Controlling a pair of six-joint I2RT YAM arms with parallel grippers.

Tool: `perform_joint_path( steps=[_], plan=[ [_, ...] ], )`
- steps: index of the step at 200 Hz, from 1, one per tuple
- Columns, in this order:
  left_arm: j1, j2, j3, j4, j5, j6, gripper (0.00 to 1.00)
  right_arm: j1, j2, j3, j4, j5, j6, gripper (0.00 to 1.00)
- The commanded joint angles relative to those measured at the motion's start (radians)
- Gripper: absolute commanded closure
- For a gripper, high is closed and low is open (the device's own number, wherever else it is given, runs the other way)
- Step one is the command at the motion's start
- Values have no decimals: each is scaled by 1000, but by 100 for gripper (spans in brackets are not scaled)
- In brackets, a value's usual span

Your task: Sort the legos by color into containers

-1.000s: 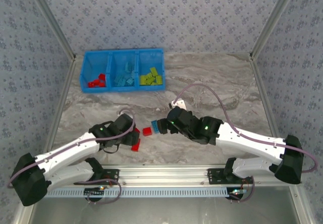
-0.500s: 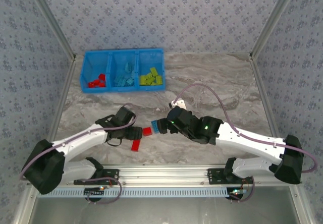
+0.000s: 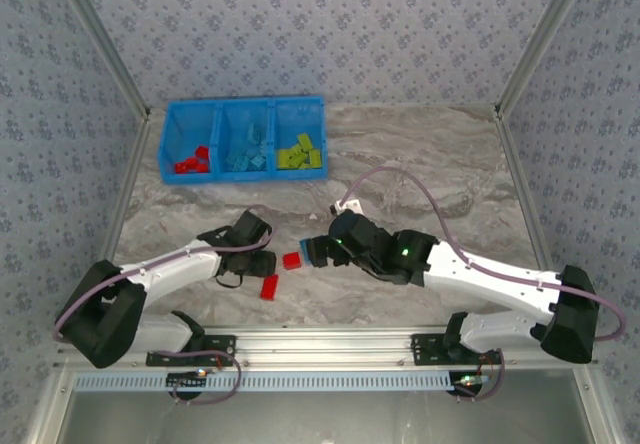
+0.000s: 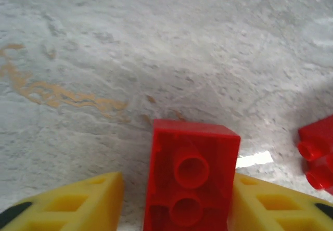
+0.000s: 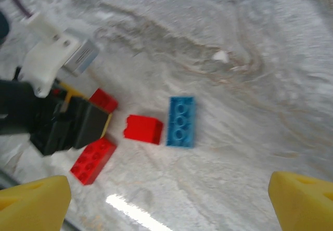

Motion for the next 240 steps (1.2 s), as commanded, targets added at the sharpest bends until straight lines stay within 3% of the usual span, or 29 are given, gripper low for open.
perform_joint_path(
  steps=[1, 33, 54, 82, 114, 138, 167, 216, 240],
  plan=[
    [9, -7, 5, 7, -63, -29, 56, 9, 64, 43, 66, -184, -71, 0],
    [13, -43, -3, 5, -82, -45, 71, 38, 148, 119, 24, -164, -92, 0],
    [16, -144, 5, -25, -129, -67, 80, 48, 169, 147, 23, -158, -103, 0],
    [41, -345, 32, -42, -223, -63, 83, 47, 158, 162, 21, -118, -106, 0],
    [183, -414, 111, 37, -316, 25, 82, 37, 132, 151, 18, -74, -92, 0],
    [338, -311, 181, 155, -319, 75, 83, 32, 112, 139, 12, -63, -81, 0],
    [493, -57, 324, 244, -254, 55, 82, 30, 88, 113, 12, -54, -72, 0],
    [632, 310, 646, 263, -198, 88, 82, 29, 43, 93, -21, -47, -70, 0],
    [692, 438, 778, 233, -111, 46, 75, 22, 37, 105, -42, -49, -72, 0]
  ],
)
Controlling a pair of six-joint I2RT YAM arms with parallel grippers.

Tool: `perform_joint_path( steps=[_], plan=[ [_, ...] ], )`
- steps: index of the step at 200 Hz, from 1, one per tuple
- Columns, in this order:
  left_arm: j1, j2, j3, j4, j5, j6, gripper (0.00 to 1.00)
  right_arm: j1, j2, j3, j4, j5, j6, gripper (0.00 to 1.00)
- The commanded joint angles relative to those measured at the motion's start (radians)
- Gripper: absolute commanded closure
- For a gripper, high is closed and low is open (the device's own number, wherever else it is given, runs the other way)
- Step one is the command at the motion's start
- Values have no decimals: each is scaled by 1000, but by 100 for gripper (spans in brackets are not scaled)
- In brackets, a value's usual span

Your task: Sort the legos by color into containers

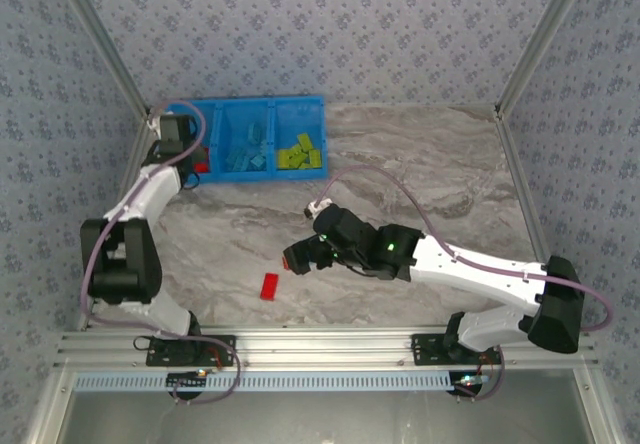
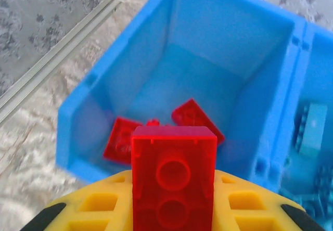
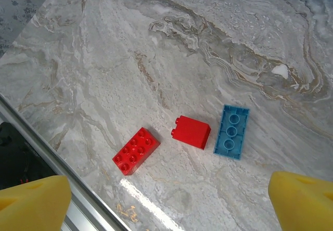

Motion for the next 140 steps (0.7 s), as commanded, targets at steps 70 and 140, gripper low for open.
perform_joint_path(
  steps=[70, 140],
  plan=[
    [61, 106, 205, -38, 262, -73, 44, -23, -25, 31, -88, 28, 25, 0],
    [-313, -572, -212, -178, 269, -16, 42, -63, 70, 23, -84, 141, 103, 0]
  ],
)
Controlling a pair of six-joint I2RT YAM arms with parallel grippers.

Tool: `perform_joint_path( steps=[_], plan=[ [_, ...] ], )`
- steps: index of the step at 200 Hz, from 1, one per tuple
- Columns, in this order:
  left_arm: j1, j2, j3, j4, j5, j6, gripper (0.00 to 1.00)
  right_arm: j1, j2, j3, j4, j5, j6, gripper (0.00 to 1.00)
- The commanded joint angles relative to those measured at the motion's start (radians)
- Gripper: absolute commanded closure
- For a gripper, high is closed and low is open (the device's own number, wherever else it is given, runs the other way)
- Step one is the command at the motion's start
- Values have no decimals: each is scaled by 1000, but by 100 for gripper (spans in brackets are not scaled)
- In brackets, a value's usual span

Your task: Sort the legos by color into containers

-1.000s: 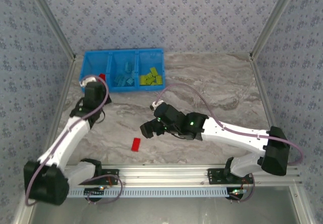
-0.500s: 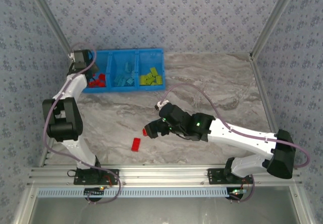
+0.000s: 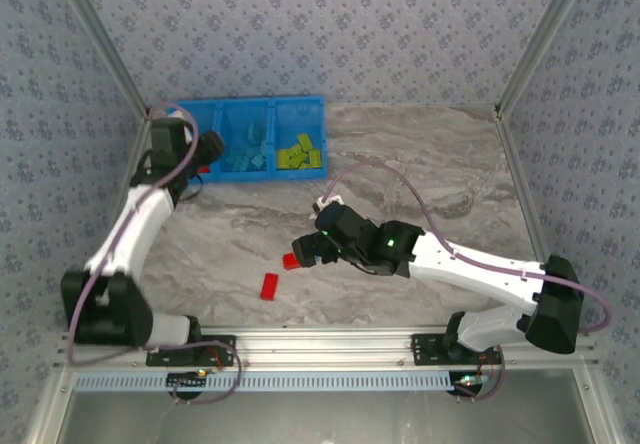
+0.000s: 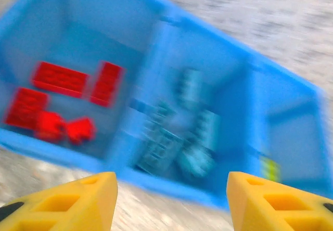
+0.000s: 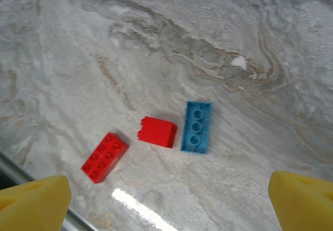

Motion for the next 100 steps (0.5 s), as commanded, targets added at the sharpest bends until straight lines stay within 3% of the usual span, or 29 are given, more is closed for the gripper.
perform_joint_path(
  steps=[1, 26, 55, 73, 100],
  plan=[
    [-193, -206, -73, -105, -41, 63, 42, -25, 48, 15, -20, 64, 55, 0],
    [-437, -357, -121, -253, -145, 63, 41, -83, 91, -26, 36, 10, 95, 1],
    [-662, -423, -102, -473, -225, 55, 39, -112, 175, -25, 58, -48, 100, 6],
    [-737, -436, -57, -646, -260, 71, 37, -112, 234, -17, 84, -79, 99, 10],
    [-747, -475, -29, -792, -215, 130, 29, -124, 324, -5, 135, -122, 103, 19]
  ],
)
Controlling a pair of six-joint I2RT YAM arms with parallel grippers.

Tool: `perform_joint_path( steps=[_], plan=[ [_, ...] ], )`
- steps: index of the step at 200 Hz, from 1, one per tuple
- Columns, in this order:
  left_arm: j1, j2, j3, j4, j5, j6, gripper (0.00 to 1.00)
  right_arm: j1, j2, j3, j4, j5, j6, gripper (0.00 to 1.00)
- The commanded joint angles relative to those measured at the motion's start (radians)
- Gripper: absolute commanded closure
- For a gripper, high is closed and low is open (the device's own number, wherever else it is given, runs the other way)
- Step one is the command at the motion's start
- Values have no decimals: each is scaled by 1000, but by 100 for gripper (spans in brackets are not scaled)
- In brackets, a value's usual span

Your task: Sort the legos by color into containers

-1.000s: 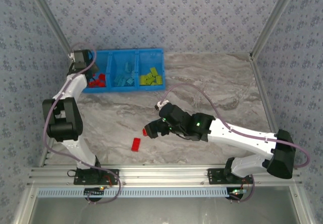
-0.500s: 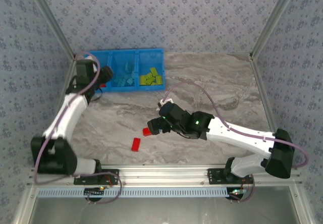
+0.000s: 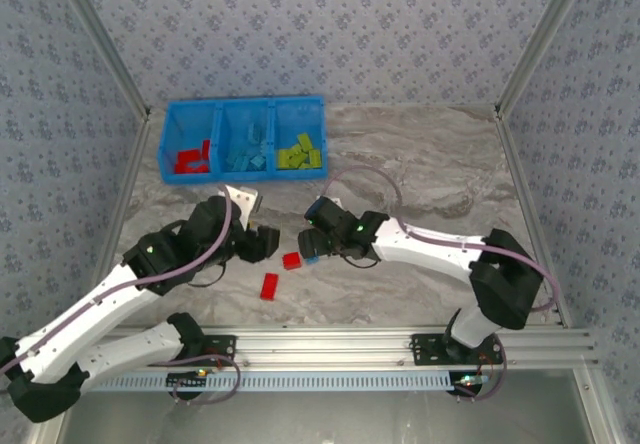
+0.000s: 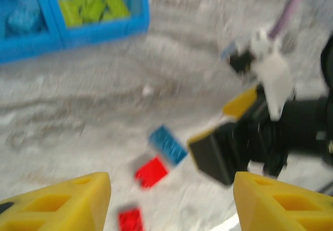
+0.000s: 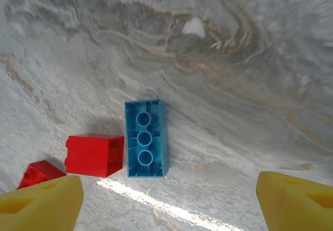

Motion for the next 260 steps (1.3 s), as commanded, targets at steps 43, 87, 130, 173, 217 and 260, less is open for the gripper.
perform_joint_path(
  steps=[43, 87, 130, 173, 217, 260],
  plan=[
    [-8, -121, -10, -148, 21, 132, 11, -37, 182, 37, 96, -125, 26, 37],
    [-9, -91, -104, -79, 3, 170, 3, -42, 223, 14, 143, -189, 23, 38],
    [-8, -101, -151, -25, 13, 177, 1, -39, 263, 19, 138, -183, 42, 49],
    [7, -137, -172, -18, -9, 166, 1, -39, 277, 32, 138, -150, 72, 66],
    [43, -160, -180, -18, -21, 163, 1, -42, 178, 26, 102, -66, 75, 80],
    [111, -177, -172, -25, -57, 159, 1, -41, 67, 101, 52, 49, 10, 81]
  ],
)
